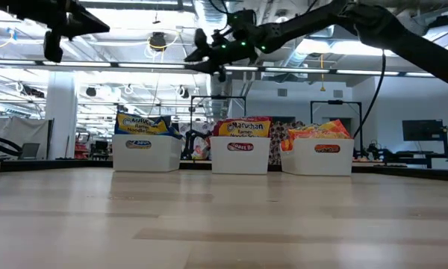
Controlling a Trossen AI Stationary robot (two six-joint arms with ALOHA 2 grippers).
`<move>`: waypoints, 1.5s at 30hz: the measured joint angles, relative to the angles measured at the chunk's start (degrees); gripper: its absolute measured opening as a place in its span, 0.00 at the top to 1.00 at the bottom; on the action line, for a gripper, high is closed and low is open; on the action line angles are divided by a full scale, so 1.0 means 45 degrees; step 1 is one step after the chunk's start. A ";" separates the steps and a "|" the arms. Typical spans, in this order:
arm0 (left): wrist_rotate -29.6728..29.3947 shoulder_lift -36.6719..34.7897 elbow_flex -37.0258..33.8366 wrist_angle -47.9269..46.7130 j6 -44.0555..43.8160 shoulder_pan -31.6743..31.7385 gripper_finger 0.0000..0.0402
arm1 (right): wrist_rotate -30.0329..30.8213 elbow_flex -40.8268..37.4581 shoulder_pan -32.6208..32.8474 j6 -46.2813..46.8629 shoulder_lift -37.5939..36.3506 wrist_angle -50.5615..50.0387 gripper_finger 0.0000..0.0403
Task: Sort Maruchan noodles
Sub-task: Put the blue noodle pack into the left white bin
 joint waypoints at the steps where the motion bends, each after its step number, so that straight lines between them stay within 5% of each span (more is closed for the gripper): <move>1: -0.0185 0.0000 0.0000 0.0302 0.0337 0.0159 1.00 | -0.0095 0.0142 -0.0199 -0.0085 0.0018 -0.0046 0.53; 6: -0.0164 0.0141 0.0000 0.1595 0.1708 0.1496 1.00 | -0.0739 0.0543 -0.0978 -0.0072 0.0021 -0.0025 0.53; 11: 0.1204 0.0916 0.0597 0.3086 0.3821 0.3238 1.00 | -0.1684 0.0798 -0.1472 0.0076 0.0031 -0.0023 0.53; 16: 0.2466 0.2592 0.2419 0.2831 0.6411 0.4720 1.00 | -0.2537 0.0924 -0.1901 0.0063 -0.0145 -0.0108 0.53; 24: 0.2609 0.5601 0.5443 0.1035 0.8943 0.6480 0.98 | -0.3011 0.0931 -0.2552 -0.0063 -0.1243 -0.0836 0.53; 30: 0.4728 0.7880 0.7298 -0.1740 0.8099 0.8714 0.97 | -0.3293 0.0931 -0.2621 -0.0509 -0.2413 -0.1654 0.53; 39: 1.0129 1.1977 0.9644 -0.6267 0.6047 1.2269 1.00 | -0.3265 0.0931 -0.2376 -0.1383 -0.3720 -0.4132 0.53; 45: 1.1465 1.4365 1.1367 -0.8153 0.5503 1.3557 1.00 | -0.3219 0.0931 -0.2194 -0.1378 -0.3916 -0.5602 0.53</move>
